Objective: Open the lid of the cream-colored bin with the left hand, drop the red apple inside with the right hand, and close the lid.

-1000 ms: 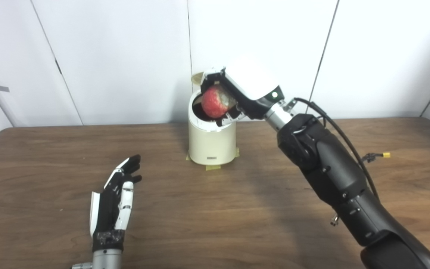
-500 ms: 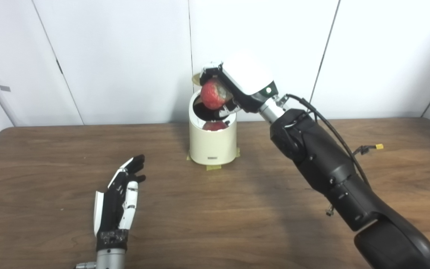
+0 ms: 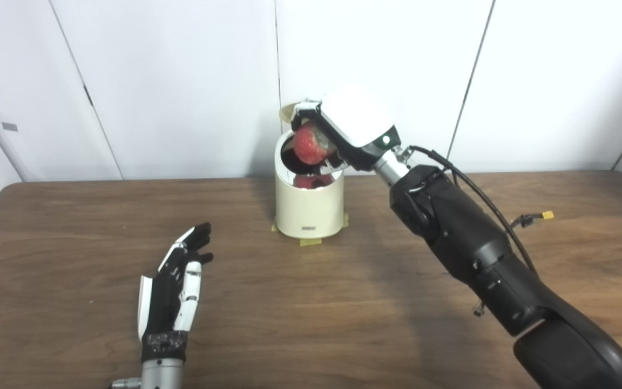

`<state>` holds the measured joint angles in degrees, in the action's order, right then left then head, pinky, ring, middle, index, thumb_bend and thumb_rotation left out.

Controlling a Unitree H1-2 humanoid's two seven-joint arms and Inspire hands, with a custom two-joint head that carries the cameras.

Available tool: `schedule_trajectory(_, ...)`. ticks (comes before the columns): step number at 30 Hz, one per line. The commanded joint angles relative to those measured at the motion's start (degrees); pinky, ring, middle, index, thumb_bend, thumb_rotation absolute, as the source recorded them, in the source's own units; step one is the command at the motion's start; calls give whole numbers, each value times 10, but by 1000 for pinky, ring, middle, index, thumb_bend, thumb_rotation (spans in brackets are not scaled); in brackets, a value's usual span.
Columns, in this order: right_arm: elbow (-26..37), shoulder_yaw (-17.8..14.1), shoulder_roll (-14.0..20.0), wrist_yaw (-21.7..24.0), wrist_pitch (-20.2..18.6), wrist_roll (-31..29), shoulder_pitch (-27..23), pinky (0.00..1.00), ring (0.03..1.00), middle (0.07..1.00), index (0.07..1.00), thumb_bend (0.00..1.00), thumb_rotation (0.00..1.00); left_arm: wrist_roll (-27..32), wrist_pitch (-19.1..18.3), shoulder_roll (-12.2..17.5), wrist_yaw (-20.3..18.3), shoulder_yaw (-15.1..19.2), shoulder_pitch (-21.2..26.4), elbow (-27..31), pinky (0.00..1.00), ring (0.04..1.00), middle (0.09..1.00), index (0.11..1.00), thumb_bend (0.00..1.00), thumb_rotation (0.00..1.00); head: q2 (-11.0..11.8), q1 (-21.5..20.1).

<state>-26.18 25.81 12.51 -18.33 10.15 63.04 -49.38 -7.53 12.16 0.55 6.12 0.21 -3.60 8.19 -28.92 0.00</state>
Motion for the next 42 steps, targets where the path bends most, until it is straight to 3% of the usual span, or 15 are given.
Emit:
schedule_trajectory(1,23,-7,5,-2,-16,-5,-31,519,686,742,677,921,18,-7,21,-9,4,-4,-5,0,760,849,849,816,156,801,-4,0)
schedule_trajectory(9,36,-11,6,23,-26,-16,-29,599,766,835,758,967,47,-5,18,-8,2,-4,-2,0,760,848,846,814,158,790,-11,0)
schedule_trajectory(17,45,-12,7,31,-30,-17,-26,630,782,840,766,952,50,-10,12,-8,2,-5,-1,5,752,848,851,814,162,805,-11,-2)
schedule_trajectory(21,38,-16,10,1,-10,-25,-25,606,757,814,742,946,57,-5,12,-8,0,-6,-1,5,760,853,854,816,151,818,-12,-4)
schedule_trajectory(26,34,-23,16,-78,42,-40,-16,475,600,658,589,808,110,-1,18,-8,-2,-7,0,1,766,855,853,815,160,808,-12,-5)
schedule_trajectory(28,48,-31,16,-99,57,-52,-2,426,528,580,506,579,134,0,27,-8,-2,-10,0,-5,768,855,851,814,174,805,-13,-4)
schedule_trajectory(29,58,-35,15,-108,61,-56,7,402,495,550,494,549,138,2,29,-9,-3,-10,0,-6,770,856,851,811,177,805,-14,-3)
schedule_trajectory(31,86,-45,11,-121,58,-57,27,341,420,494,481,525,144,7,33,-11,-1,-10,1,-9,768,852,846,800,158,750,-15,-5)
schedule_trajectory(35,155,-77,-5,-120,56,-98,78,307,365,439,475,523,142,13,35,-9,-2,-9,1,-10,779,851,846,800,139,709,-16,-5)
schedule_trajectory(36,171,-84,-7,-115,56,-107,90,304,360,433,475,522,142,13,35,-8,-3,-9,1,-10,781,851,846,801,142,707,-16,-5)
schedule_trajectory(38,207,-100,-13,-106,59,-134,120,305,365,480,471,526,34,10,36,-7,-3,-10,2,-10,779,851,848,805,147,718,-15,-5)
schedule_trajectory(42,273,-132,-28,-79,48,-189,187,344,425,489,478,521,9,4,35,-3,-3,-9,5,-10,770,849,849,811,152,766,-14,-5)
